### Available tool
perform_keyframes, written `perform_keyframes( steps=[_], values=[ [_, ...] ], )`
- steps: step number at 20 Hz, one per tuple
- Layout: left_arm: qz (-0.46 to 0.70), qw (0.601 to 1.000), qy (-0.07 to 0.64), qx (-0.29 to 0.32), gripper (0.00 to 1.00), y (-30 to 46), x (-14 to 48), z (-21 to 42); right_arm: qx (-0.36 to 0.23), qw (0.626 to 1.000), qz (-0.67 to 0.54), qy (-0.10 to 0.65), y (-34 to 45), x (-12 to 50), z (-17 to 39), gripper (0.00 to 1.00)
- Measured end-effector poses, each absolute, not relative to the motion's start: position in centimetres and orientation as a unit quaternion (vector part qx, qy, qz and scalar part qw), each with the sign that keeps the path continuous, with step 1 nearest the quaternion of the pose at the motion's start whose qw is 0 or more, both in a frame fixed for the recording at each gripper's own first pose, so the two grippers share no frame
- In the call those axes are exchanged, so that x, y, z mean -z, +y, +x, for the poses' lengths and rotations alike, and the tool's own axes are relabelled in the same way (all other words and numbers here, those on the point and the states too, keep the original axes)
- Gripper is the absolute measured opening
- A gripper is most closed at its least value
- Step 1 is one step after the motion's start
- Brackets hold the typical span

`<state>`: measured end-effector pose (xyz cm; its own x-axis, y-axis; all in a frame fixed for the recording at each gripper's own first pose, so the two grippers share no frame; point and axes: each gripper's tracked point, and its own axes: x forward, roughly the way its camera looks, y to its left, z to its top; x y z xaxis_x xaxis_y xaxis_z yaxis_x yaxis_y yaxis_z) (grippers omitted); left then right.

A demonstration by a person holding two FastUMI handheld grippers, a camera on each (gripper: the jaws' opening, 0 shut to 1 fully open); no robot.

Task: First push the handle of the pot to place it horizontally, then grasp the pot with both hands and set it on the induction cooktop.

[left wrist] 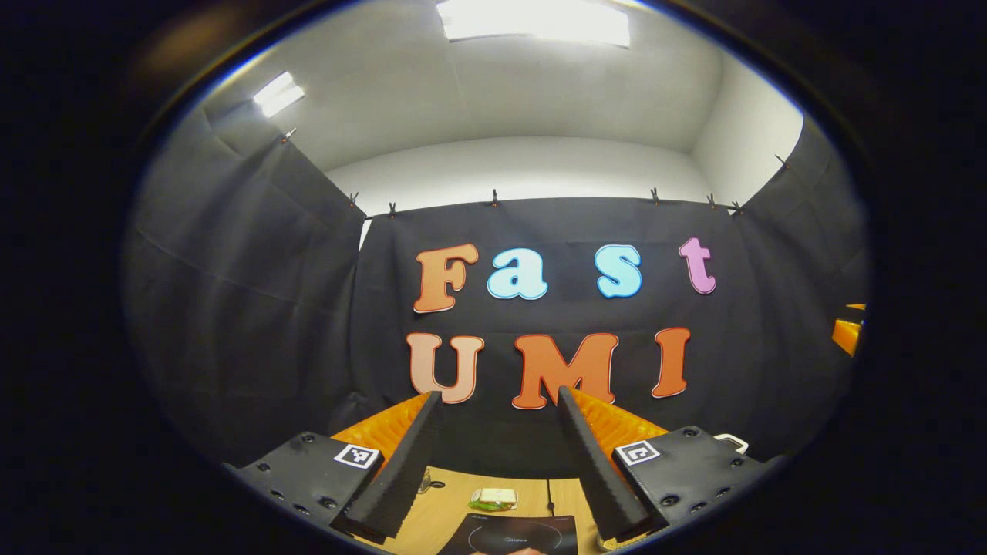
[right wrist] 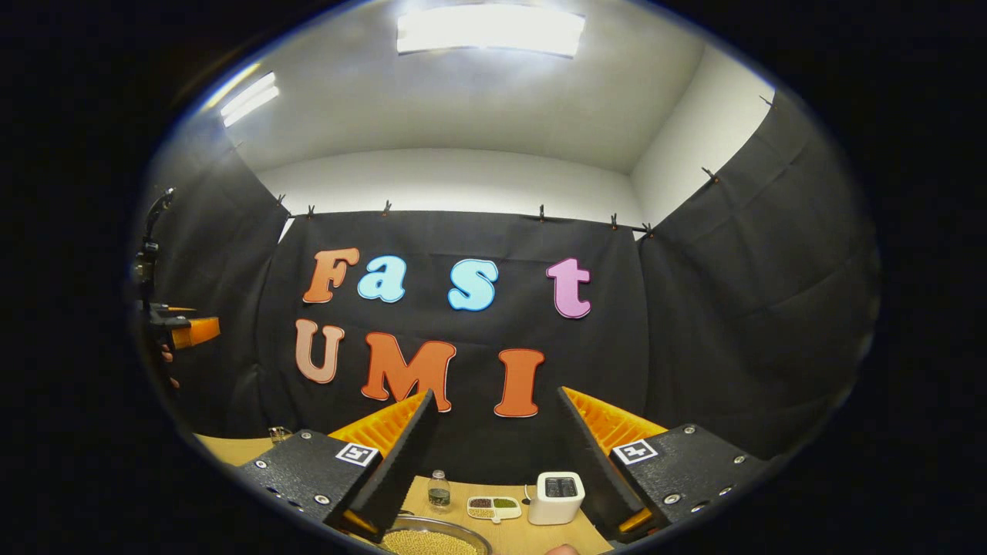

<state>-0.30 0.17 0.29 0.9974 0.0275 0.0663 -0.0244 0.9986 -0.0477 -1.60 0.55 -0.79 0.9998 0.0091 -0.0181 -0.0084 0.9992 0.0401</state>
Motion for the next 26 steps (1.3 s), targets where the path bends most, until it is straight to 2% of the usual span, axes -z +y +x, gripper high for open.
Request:
perform_keyframes(
  steps=[3, 4, 5, 7, 12, 14, 15, 16, 17, 18, 19, 20, 21, 23, 26],
  values=[
    [-0.014, 0.999, -0.026, -0.016, 0.99, 0.4, 0.9, -0.2, -0.005, 0.999, 0.020, 0.036, 0.6, 2.9, -1.5, 0.93],
    [-0.014, 1.000, -0.023, -0.015, 0.95, 0.4, 1.2, -0.1, -0.006, 0.999, 0.018, 0.047, 0.6, 3.6, -1.6, 0.93],
    [-0.014, 1.000, -0.018, -0.014, 0.99, 0.4, 1.5, 0.0, -0.004, 0.998, 0.016, 0.056, 0.6, 4.4, -1.7, 0.93],
    [-0.022, 1.000, -0.008, -0.007, 0.99, 0.0, 2.3, 0.0, -0.005, 0.997, 0.011, 0.070, 0.7, 5.7, -2.0, 0.92],
    [-0.013, 1.000, -0.002, -0.016, 0.99, 0.5, 3.3, 0.2, -0.038, 0.990, 0.017, 0.138, 2.6, 10.9, -3.3, 0.87],
    [-0.011, 1.000, -0.006, -0.017, 0.99, 0.4, 3.4, 0.3, -0.047, 0.985, 0.007, 0.167, 3.1, 13.1, -3.8, 0.79],
    [-0.010, 1.000, -0.006, -0.018, 0.99, 0.5, 3.6, 0.3, -0.050, 0.982, 0.001, 0.182, 3.1, 14.1, -4.2, 0.69],
    [-0.009, 1.000, -0.005, -0.017, 0.99, 0.4, 3.8, 0.3, -0.057, 0.979, 0.001, 0.194, 3.5, 15.1, -4.6, 0.66],
    [-0.008, 1.000, -0.004, -0.016, 0.99, 0.2, 3.9, 0.2, -0.069, 0.975, 0.005, 0.209, 4.2, 16.1, -5.0, 0.55],
    [-0.007, 1.000, -0.005, -0.017, 0.99, 0.2, 4.0, 0.0, -0.082, 0.971, 0.012, 0.226, 4.9, 17.3, -5.6, 0.56],
    [-0.005, 1.000, -0.006, -0.017, 0.99, 0.3, 4.0, 0.0, -0.096, 0.965, 0.021, 0.241, 5.7, 18.4, -6.2, 0.46],
    [-0.005, 1.000, -0.009, -0.014, 0.99, 0.2, 4.0, 0.0, -0.104, 0.960, 0.027, 0.259, 6.1, 19.8, -6.8, 0.44],
    [-0.008, 1.000, -0.012, -0.009, 0.99, -0.1, 4.1, 0.1, -0.106, 0.956, 0.028, 0.272, 6.2, 20.8, -7.3, 0.31],
    [-0.011, 1.000, -0.011, -0.008, 0.99, -0.1, 4.5, 0.1, -0.115, 0.945, 0.034, 0.303, 6.9, 23.2, -8.4, 0.16],
    [-0.013, 1.000, -0.002, -0.008, 0.99, 0.1, 5.3, 0.5, -0.143, 0.922, 0.067, 0.353, 8.8, 26.3, -10.3, 0.05]
  ],
)
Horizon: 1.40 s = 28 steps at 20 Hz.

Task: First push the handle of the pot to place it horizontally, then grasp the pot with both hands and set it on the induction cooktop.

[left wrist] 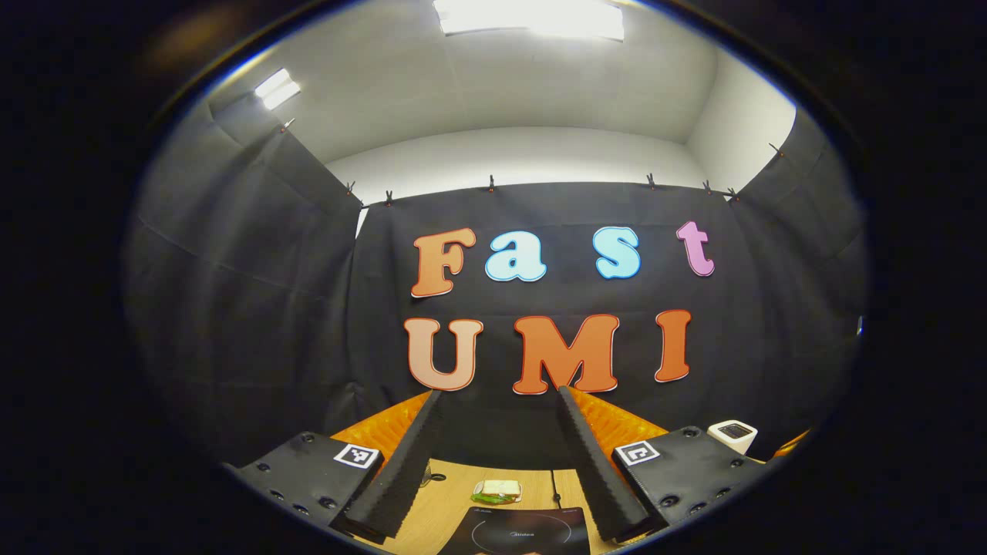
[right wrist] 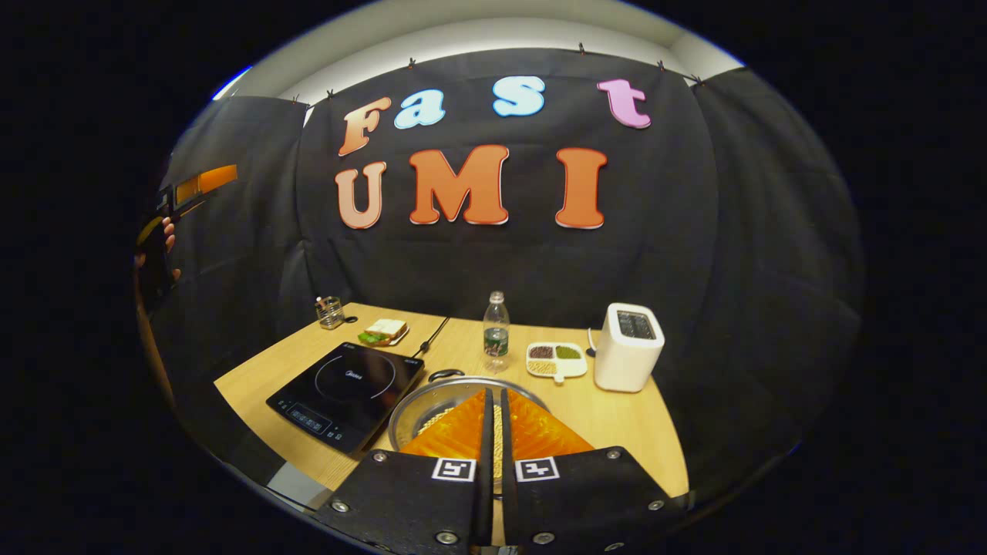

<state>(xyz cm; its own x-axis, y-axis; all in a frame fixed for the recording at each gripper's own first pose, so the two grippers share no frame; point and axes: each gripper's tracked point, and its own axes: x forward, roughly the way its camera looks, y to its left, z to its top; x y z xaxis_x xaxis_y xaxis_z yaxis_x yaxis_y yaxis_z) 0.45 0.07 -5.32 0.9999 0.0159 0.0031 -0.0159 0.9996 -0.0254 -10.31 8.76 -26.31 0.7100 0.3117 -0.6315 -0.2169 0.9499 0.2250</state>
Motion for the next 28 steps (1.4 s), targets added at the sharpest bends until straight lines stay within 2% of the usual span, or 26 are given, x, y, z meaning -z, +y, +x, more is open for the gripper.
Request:
perform_keyframes(
  steps=[1, 5, 6, 7, 12, 13, 15, 18, 23, 28],
  values=[
    [-0.013, 1.000, 0.002, -0.009, 0.99, 0.1, 5.6, 0.5, -0.150, 0.915, 0.078, 0.366, 9.3, 27.1, -10.8, 0.00],
    [-0.026, 0.999, 0.019, 0.002, 0.99, -0.3, 6.8, 1.0, -0.165, 0.886, 0.098, 0.422, 10.8, 31.0, -12.8, 0.00],
    [-0.032, 0.999, 0.024, 0.004, 0.92, -0.5, 7.2, 0.9, -0.169, 0.875, 0.113, 0.439, 11.2, 32.0, -13.7, 0.00],
    [-0.033, 0.999, 0.026, 0.004, 0.98, -0.1, 7.3, 0.9, -0.172, 0.864, 0.127, 0.457, 11.7, 33.1, -14.5, 0.00],
    [-0.032, 0.999, 0.032, -0.006, 0.97, 0.7, 8.1, 1.2, -0.177, 0.809, 0.163, 0.536, 13.7, 37.9, -18.2, 0.00],
    [-0.030, 0.999, 0.030, -0.008, 0.93, 0.9, 8.0, 1.2, -0.170, 0.799, 0.172, 0.551, 13.9, 38.5, -18.7, 0.00],
    [-0.029, 0.999, 0.024, -0.012, 0.98, 1.2, 8.1, 1.2, -0.171, 0.776, 0.184, 0.578, 14.7, 39.4, -20.2, 0.00],
    [-0.031, 0.999, 0.017, -0.013, 0.97, 1.3, 8.1, 1.1, -0.165, 0.745, 0.191, 0.618, 15.2, 41.1, -22.0, 0.00],
    [-0.029, 0.999, 0.015, -0.020, 0.97, 1.8, 8.3, 1.0, -0.139, 0.714, 0.191, 0.659, 14.5, 42.9, -22.7, 0.00],
    [-0.026, 0.999, 0.014, -0.040, 0.97, 3.5, 8.4, 0.8, -0.115, 0.703, 0.185, 0.677, 13.2, 45.0, -22.9, 0.00]
  ],
)
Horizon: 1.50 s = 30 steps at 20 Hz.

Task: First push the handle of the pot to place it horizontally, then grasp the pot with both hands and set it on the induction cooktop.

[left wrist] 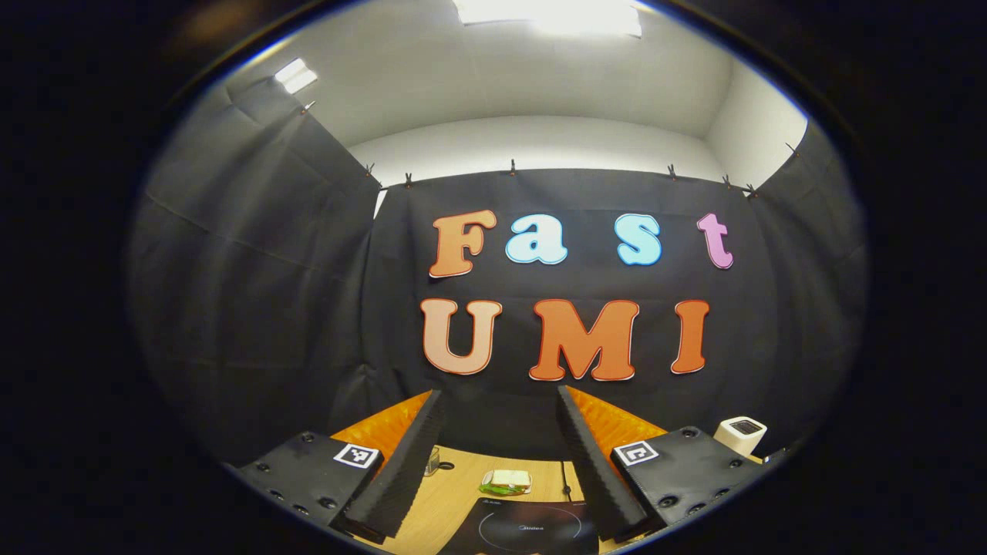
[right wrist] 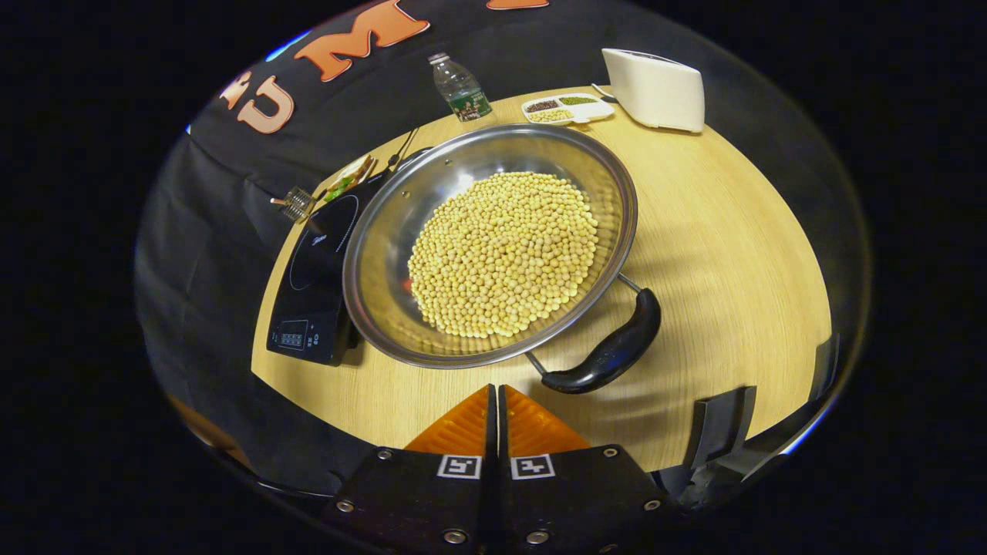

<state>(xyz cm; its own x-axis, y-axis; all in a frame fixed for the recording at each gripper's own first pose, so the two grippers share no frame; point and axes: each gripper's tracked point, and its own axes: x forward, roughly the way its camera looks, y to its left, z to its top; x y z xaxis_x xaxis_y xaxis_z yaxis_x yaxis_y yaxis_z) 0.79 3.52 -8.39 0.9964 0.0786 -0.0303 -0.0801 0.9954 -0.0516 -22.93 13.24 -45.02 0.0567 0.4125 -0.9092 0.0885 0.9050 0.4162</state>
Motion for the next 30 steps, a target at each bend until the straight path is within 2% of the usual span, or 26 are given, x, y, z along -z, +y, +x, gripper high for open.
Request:
perform_keyframes(
  steps=[8, 13, 16, 30],
  values=[
    [-0.025, 0.998, 0.018, -0.054, 0.97, 4.6, 8.8, 1.0, -0.079, 0.695, 0.218, 0.681, 12.1, 45.9, -21.9, 0.00],
    [-0.022, 0.997, 0.020, -0.068, 0.96, 5.4, 9.0, 0.8, -0.032, 0.716, 0.211, 0.665, 9.7, 47.0, -19.8, 0.00],
    [-0.026, 0.997, 0.014, -0.069, 0.94, 5.2, 8.7, 0.8, -0.020, 0.723, 0.201, 0.661, 9.0, 47.4, -19.2, 0.00],
    [0.019, 0.997, 0.046, -0.062, 0.96, 5.0, 9.4, 0.8, 0.025, 0.733, 0.196, 0.651, 5.4, 50.1, -14.7, 0.00]
  ],
)
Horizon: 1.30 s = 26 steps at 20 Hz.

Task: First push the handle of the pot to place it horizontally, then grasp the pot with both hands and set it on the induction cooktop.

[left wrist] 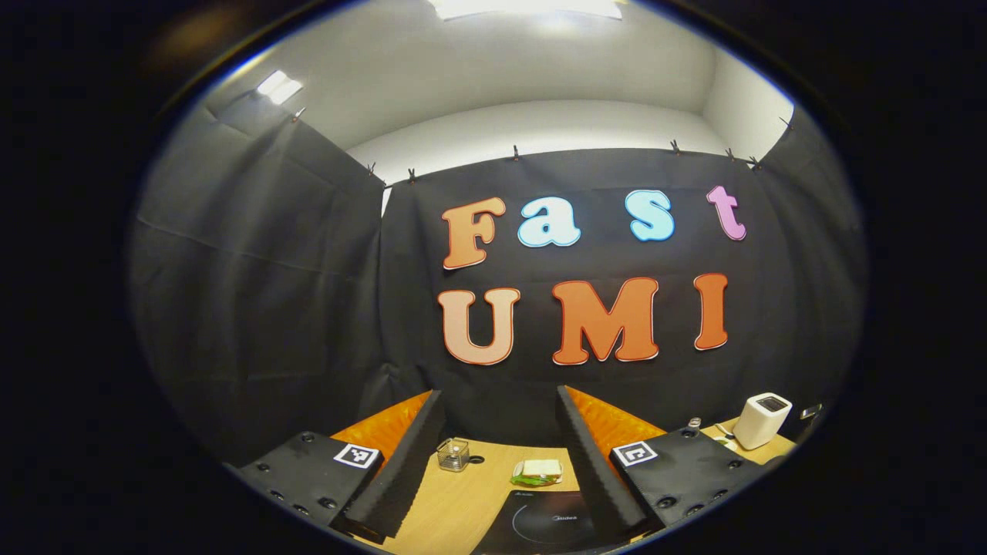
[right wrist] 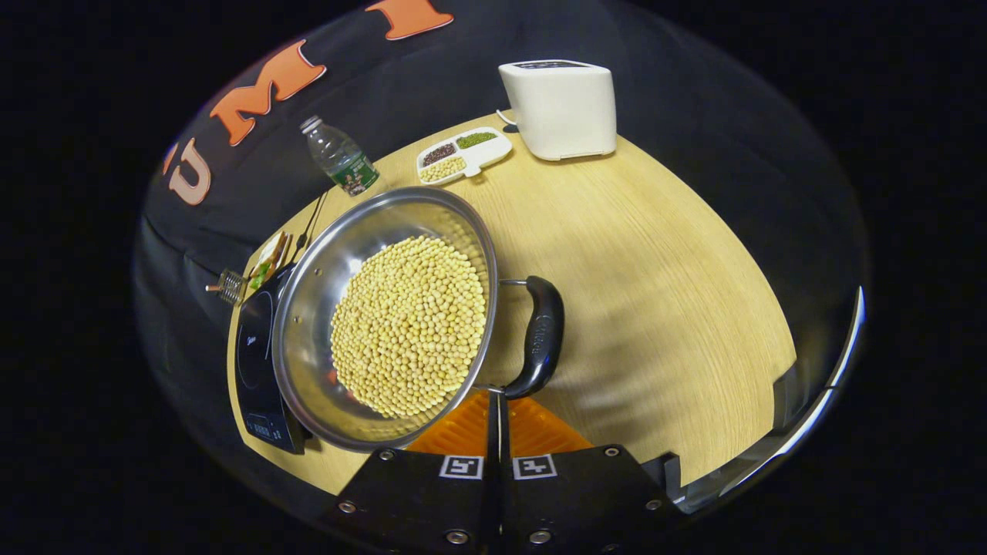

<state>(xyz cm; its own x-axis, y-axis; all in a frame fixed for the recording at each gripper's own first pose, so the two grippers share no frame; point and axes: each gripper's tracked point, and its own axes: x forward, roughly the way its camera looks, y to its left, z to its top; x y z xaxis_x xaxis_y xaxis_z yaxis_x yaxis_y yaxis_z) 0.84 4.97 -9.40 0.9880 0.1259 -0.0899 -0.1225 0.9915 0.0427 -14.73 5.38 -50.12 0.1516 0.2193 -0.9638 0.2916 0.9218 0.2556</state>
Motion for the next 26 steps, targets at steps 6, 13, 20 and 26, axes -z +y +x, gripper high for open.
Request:
perform_keyframes(
  steps=[6, 13, 20, 26],
  values=[
    [0.026, 0.997, 0.054, -0.056, 0.96, 4.8, 9.4, 0.9, 0.029, 0.731, 0.204, 0.651, 4.6, 51.3, -12.5, 0.00],
    [0.041, 0.996, 0.066, -0.042, 0.96, 4.0, 9.7, 0.6, 0.036, 0.737, 0.183, 0.650, 3.5, 52.1, -10.0, 0.00],
    [0.039, 0.994, 0.096, -0.029, 0.96, 3.1, 12.1, 0.5, 0.039, 0.744, 0.182, 0.642, 2.9, 52.7, -8.0, 0.00],
    [0.044, 0.989, 0.143, 0.021, 0.95, 0.0, 16.6, 0.5, 0.017, 0.733, 0.224, 0.642, 3.0, 52.7, -7.6, 0.01]
  ],
)
